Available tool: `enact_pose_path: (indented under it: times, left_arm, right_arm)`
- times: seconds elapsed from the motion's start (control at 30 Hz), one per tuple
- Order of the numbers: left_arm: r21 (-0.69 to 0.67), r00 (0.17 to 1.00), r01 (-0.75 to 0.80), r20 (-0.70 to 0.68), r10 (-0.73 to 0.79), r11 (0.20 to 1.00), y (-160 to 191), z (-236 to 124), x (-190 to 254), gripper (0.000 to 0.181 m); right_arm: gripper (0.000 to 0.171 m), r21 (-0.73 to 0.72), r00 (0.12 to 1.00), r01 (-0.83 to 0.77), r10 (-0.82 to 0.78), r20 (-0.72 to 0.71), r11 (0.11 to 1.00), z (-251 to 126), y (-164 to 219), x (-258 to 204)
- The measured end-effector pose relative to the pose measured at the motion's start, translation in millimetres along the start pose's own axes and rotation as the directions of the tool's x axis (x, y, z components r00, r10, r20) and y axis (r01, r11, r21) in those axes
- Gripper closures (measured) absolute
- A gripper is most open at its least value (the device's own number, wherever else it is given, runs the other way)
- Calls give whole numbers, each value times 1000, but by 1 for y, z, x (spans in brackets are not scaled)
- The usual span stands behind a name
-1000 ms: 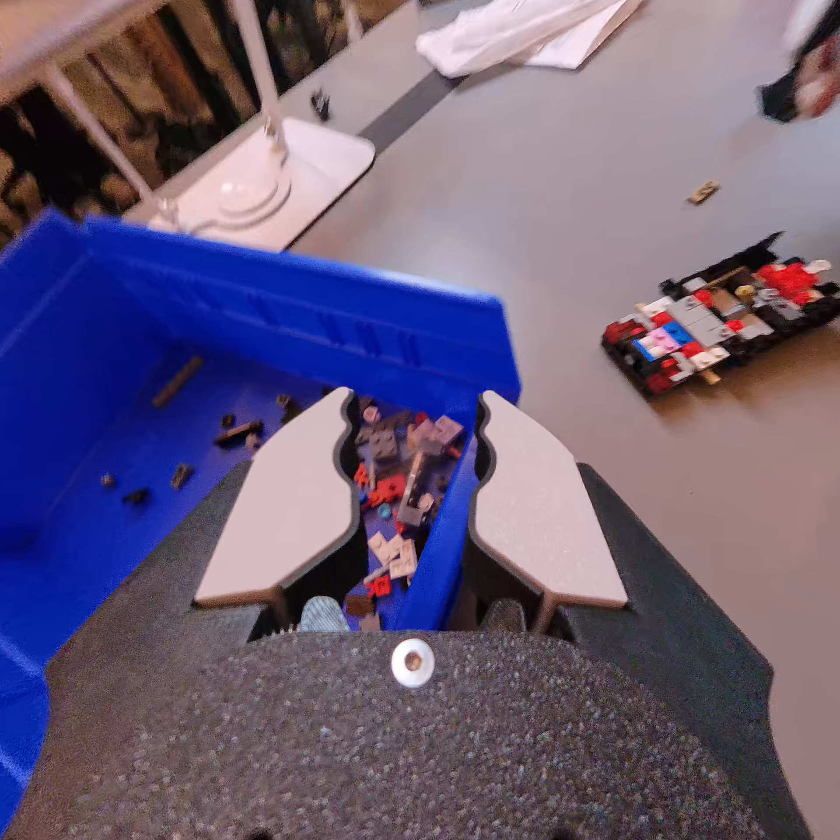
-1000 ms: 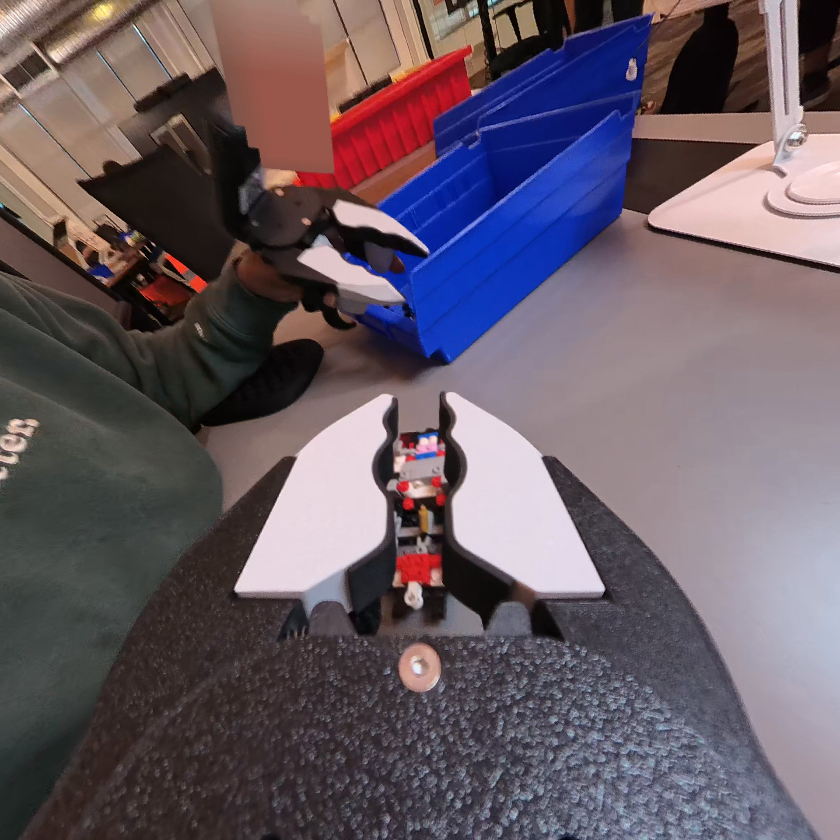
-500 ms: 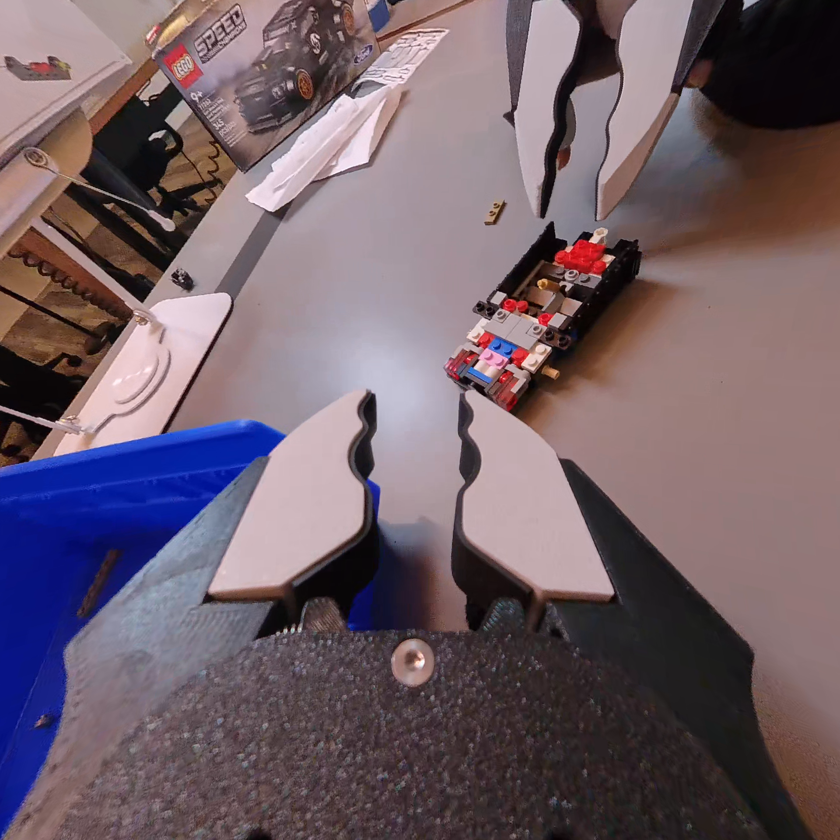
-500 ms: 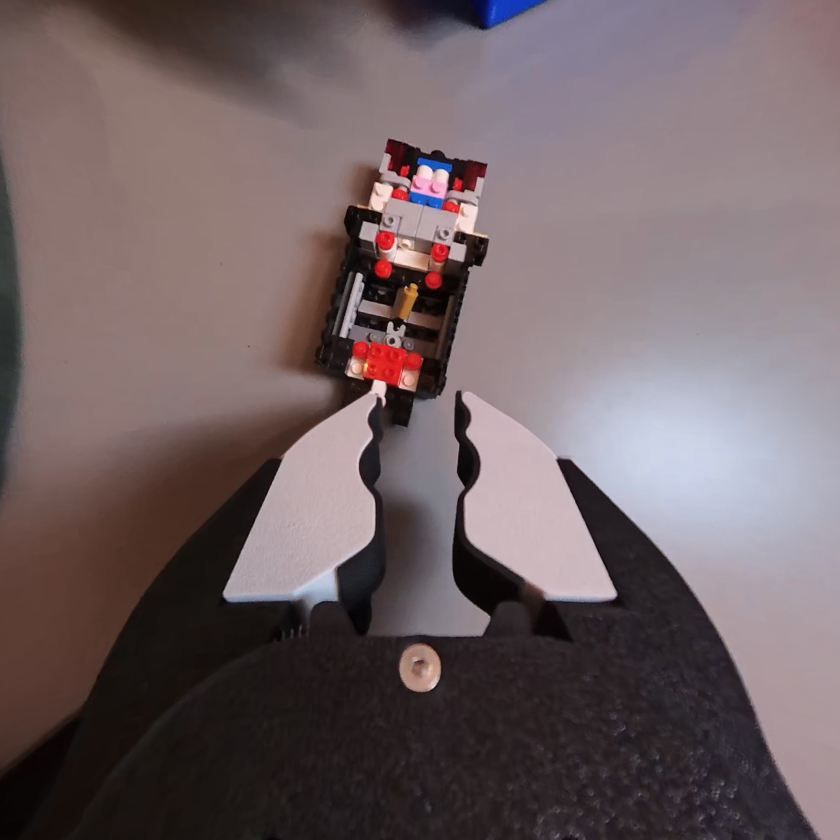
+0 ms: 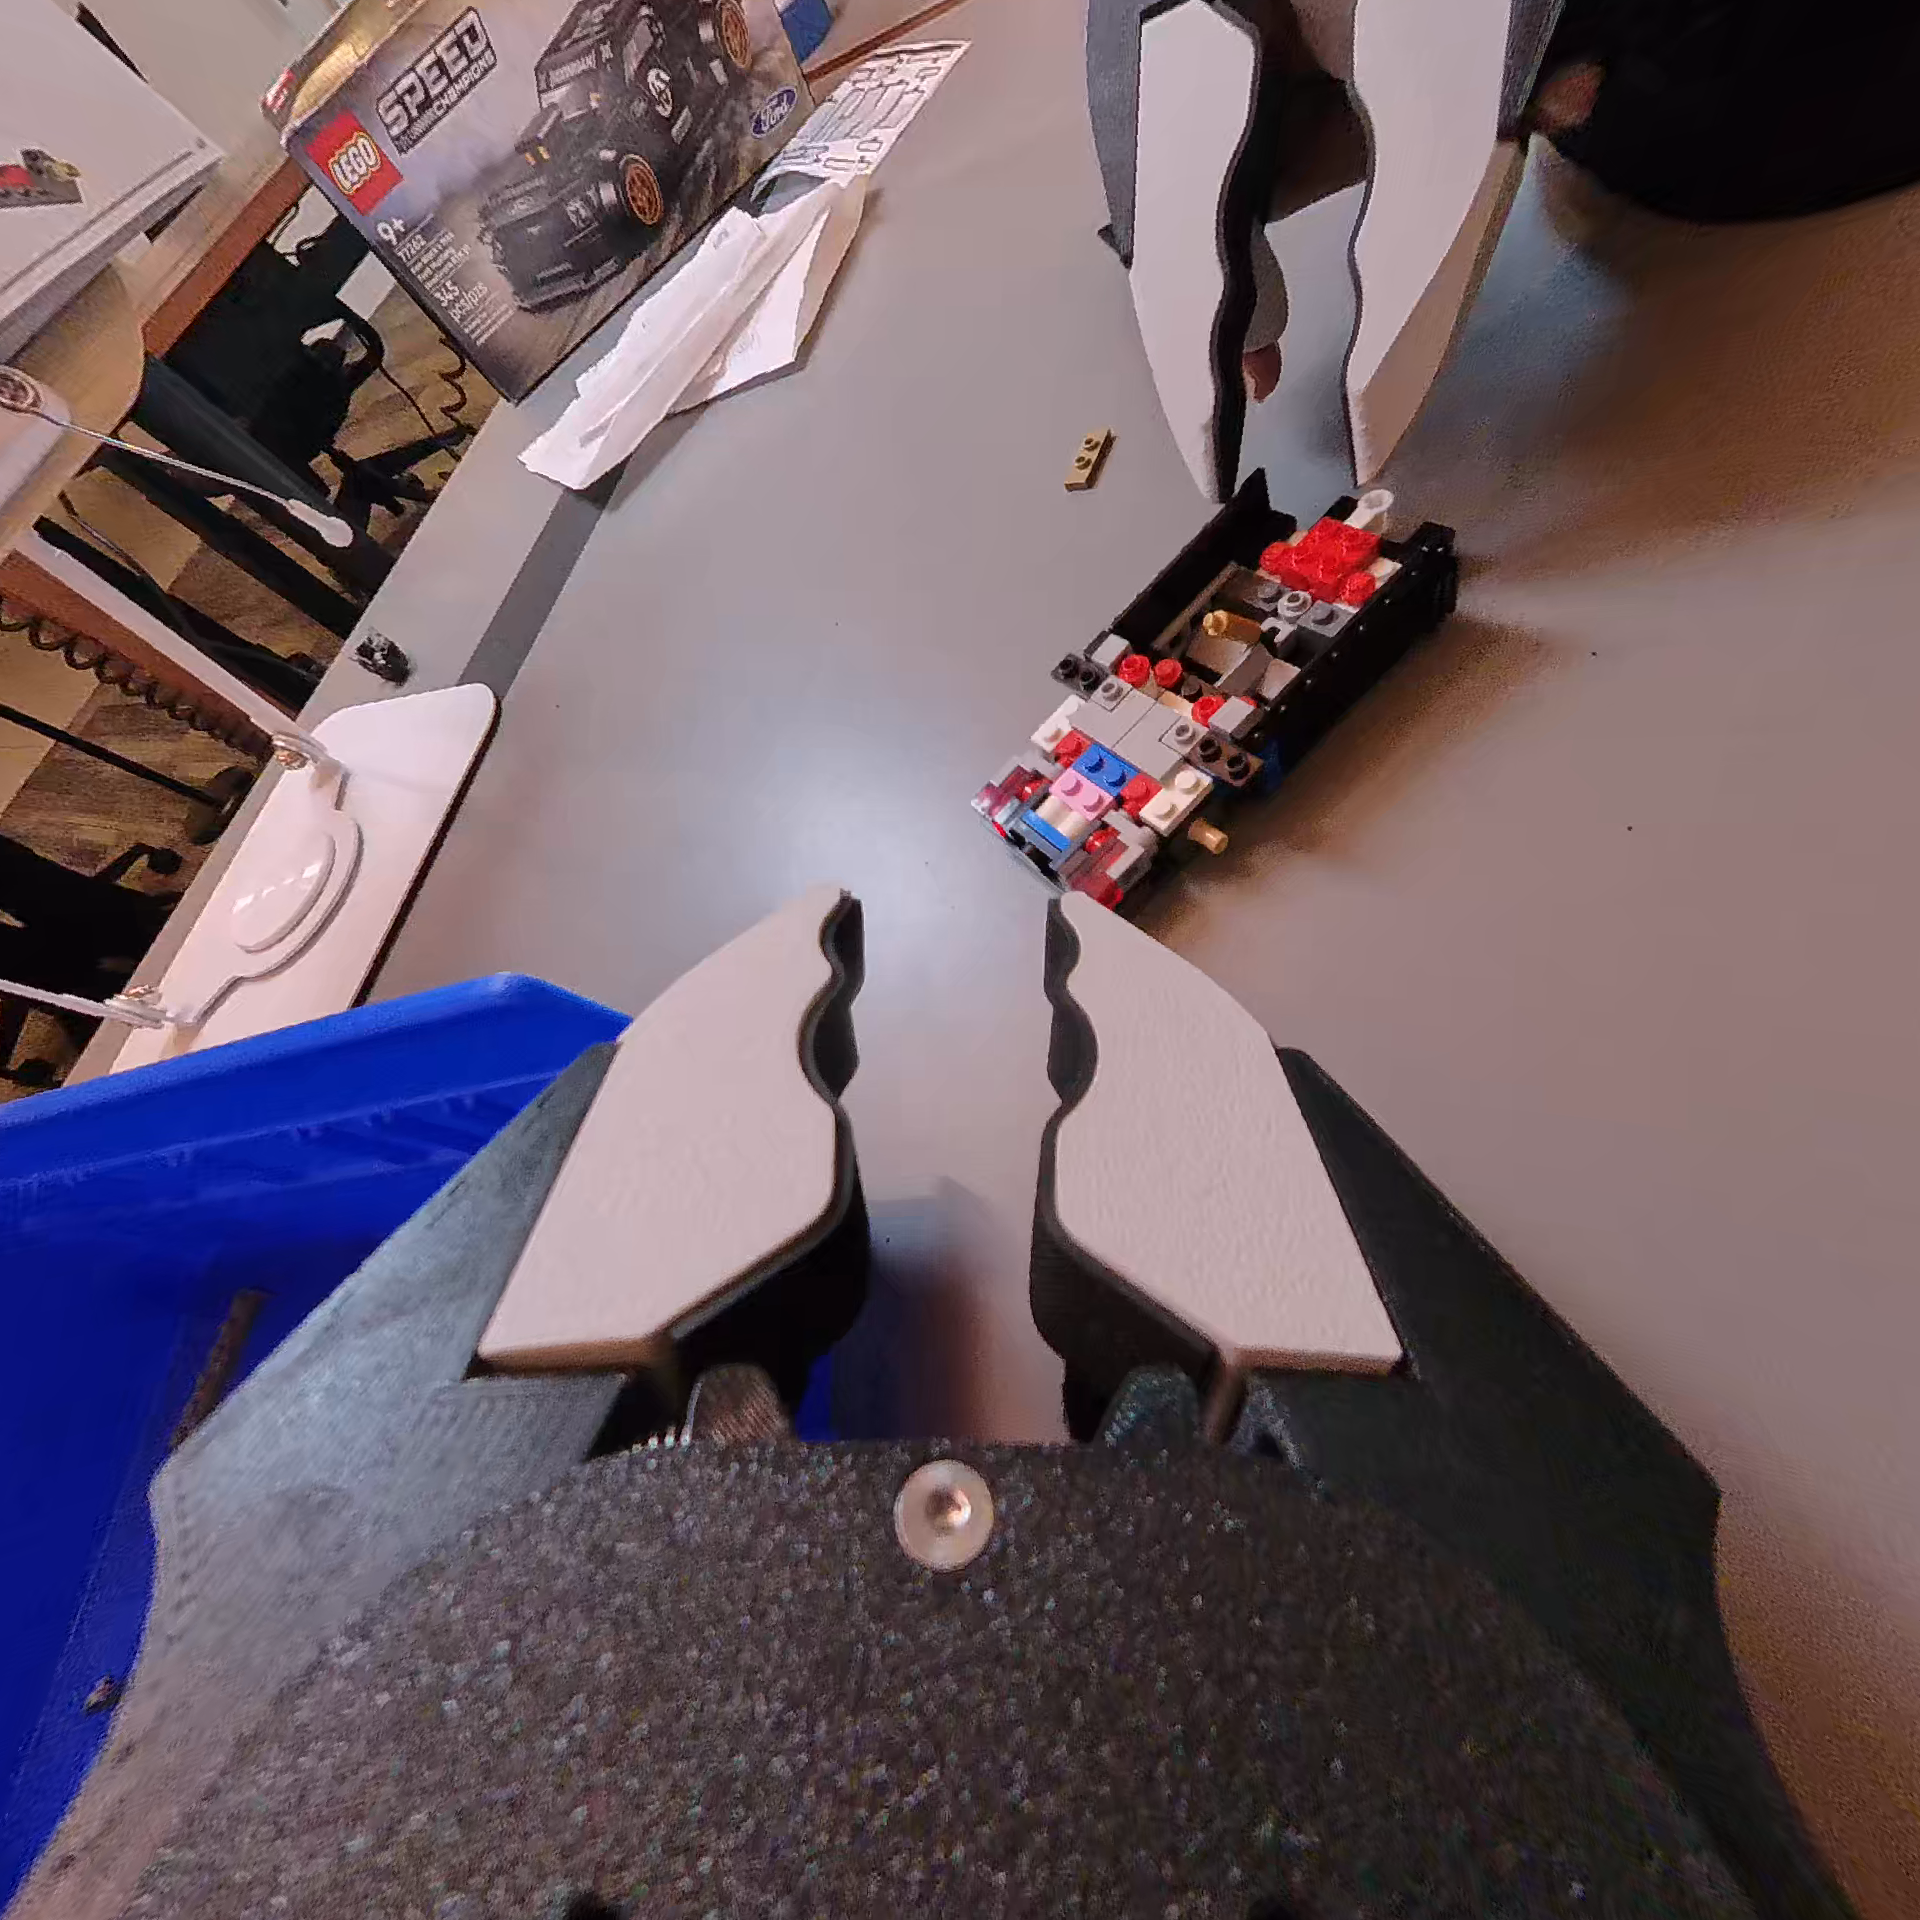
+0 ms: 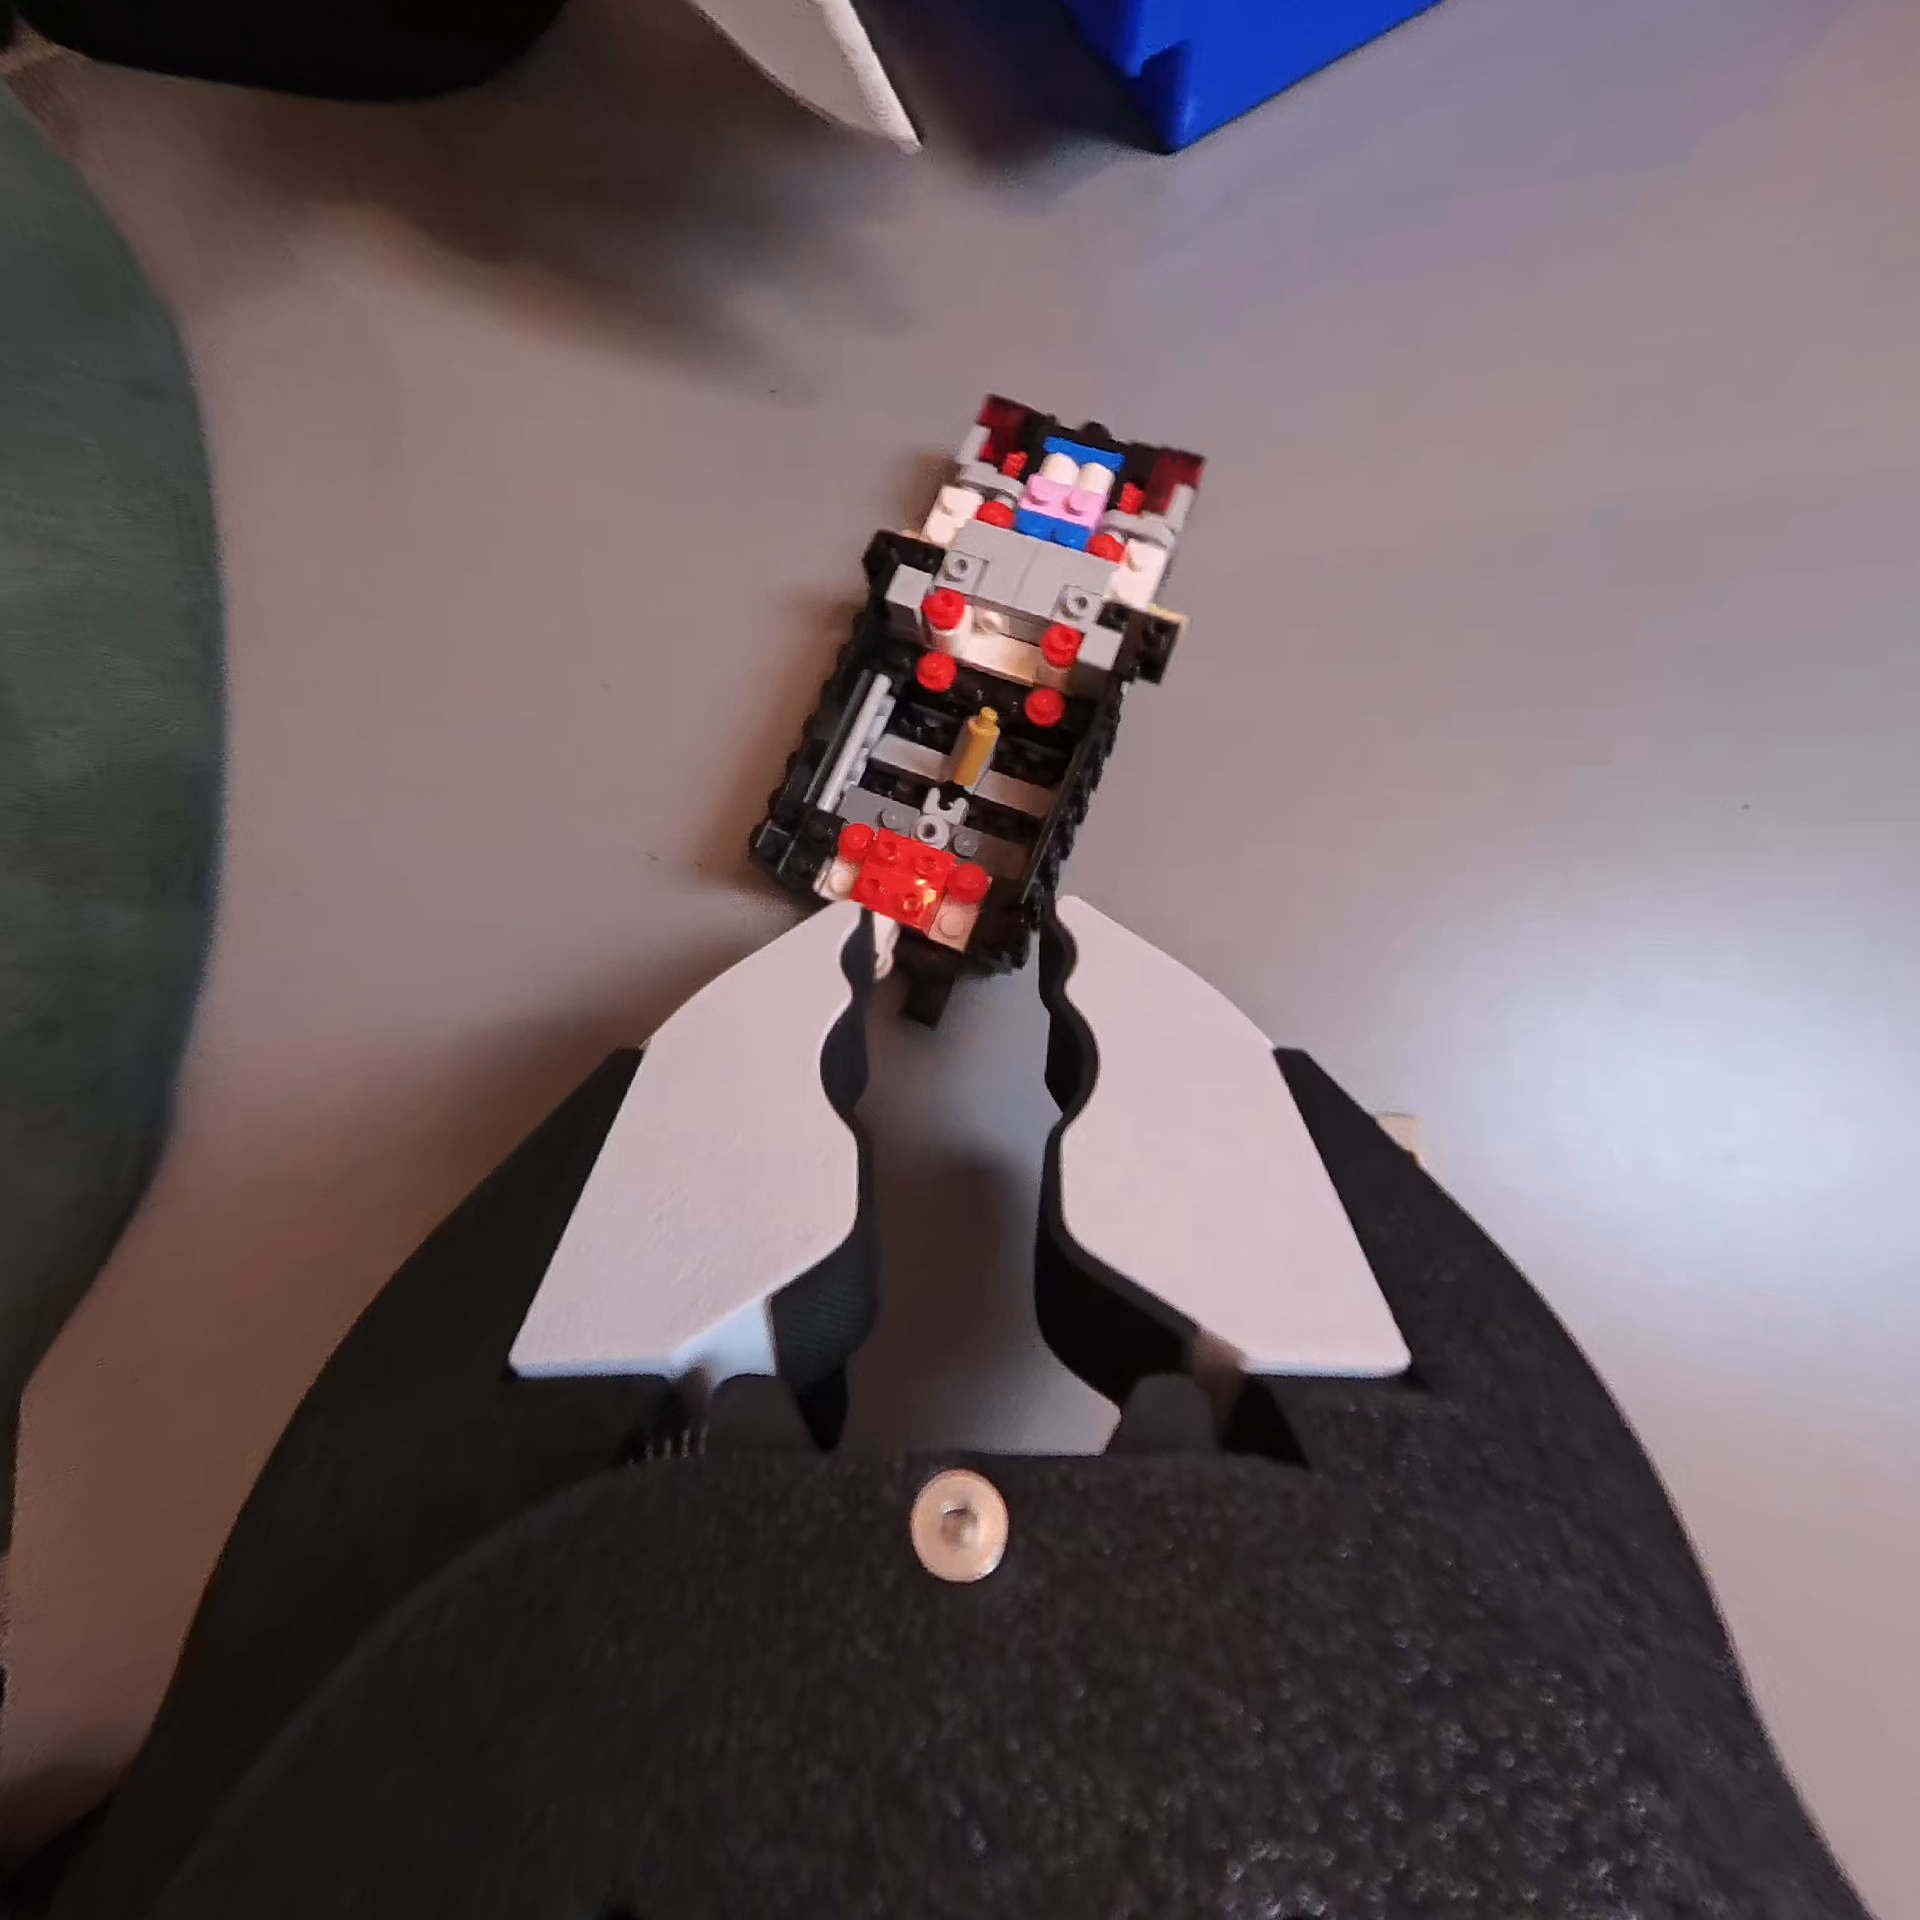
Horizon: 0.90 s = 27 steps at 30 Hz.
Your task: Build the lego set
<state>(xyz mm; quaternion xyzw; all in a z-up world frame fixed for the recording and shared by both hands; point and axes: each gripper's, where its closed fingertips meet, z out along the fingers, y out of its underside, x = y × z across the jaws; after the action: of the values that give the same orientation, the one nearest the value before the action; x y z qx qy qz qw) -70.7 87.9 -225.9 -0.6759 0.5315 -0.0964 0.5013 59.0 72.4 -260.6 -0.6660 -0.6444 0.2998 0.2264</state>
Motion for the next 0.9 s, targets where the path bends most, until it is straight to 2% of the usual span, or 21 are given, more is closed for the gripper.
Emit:
enact_pose_path:
  times: [0.1, 0.23, 0.37, 0.4, 0.5, 0.63, 0.8, 0.9]
  left_arm:
    - [-1, 1000, -2, 0, 2, 1000, 0, 0, 0, 148]
    - [-11, 1000, -7, -8, 7, 1000, 3, 2, 2, 150]
    - [-20, 1000, -20, -19, 20, 1000, 4, 4, 6, 151]
    - [-21, 1000, -24, -21, 23, 999, 4, 4, 7, 151]
    - [-23, 999, -33, -21, 32, 999, 4, 4, 7, 152]
    - [-14, 999, -37, -8, 36, 999, 1, 3, 5, 154]
    - [3, 999, -32, 13, 32, 999, -3, 0, 1, 155]
    - [12, 999, -31, 22, 31, 999, -5, -2, 0, 155]
  right_arm:
    - [146, 68, 1000, -11, 10, 19, 998, -6, -11, -2]
    - [145, 86, 998, -19, 24, -60, 996, -2, -17, 10]
    - [146, 105, 984, -135, 146, -99, 985, 15, -26, 18]
    - [147, 108, 978, -174, 184, -98, 979, 19, -27, 19]
    - [168, 107, 959, -235, 249, -136, 966, 25, -27, 25]
    - [169, 140, 910, -328, 352, -218, 934, 19, -24, 42]
    - [170, 189, 807, -430, 470, -358, 883, 1, -9, 71]
    - [167, 162, 820, -436, 465, -334, 885, 0, -8, 65]
